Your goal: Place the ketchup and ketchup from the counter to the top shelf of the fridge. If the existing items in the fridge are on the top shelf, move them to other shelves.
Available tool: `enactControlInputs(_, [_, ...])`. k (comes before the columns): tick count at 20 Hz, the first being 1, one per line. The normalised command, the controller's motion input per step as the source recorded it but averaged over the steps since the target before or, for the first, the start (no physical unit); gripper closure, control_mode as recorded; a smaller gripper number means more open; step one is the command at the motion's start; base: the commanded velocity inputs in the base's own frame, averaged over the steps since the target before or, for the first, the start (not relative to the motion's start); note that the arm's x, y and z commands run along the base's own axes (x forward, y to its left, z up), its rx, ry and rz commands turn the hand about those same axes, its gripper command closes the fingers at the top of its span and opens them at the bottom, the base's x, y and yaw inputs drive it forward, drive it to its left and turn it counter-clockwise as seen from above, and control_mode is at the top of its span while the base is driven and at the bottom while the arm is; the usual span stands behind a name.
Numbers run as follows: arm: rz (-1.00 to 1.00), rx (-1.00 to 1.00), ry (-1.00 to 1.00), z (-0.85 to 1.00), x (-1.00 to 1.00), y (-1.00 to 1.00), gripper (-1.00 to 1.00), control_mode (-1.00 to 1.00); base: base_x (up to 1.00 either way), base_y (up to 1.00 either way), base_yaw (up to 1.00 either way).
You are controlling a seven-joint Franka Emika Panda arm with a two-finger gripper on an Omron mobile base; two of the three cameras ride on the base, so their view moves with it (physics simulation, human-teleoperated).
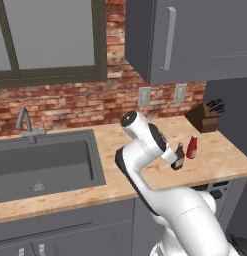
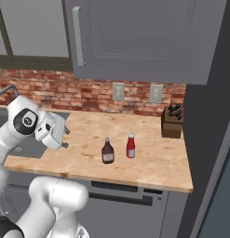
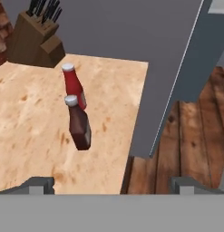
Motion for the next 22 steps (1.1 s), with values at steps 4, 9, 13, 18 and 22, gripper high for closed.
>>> enactControlInputs(4, [-0.01,-0.09,0.02,-0.34,0.11,-0.16,-1.00,-1.00,0.00,0.00,0.00])
enactControlInputs(9, [-0.02,-0.08,0.01,-0.29,0.09,-0.14,-1.00,-1.00,0.00,0.00,0.00])
enactControlInputs(13, [-0.02,-0.07,0.00,-0.25,0.08,-0.08,-1.00,-1.00,0.00,0.00,0.00])
enactControlInputs(18, [-0.01,-0.06,0.00,-0.19,0.15,-0.04,-1.00,-1.00,0.00,0.00,0.00])
enactControlInputs(22, [-0.04,-0.05,0.03,-0.05,0.23,-0.06,-1.00,-1.00,0.00,0.00,0.00])
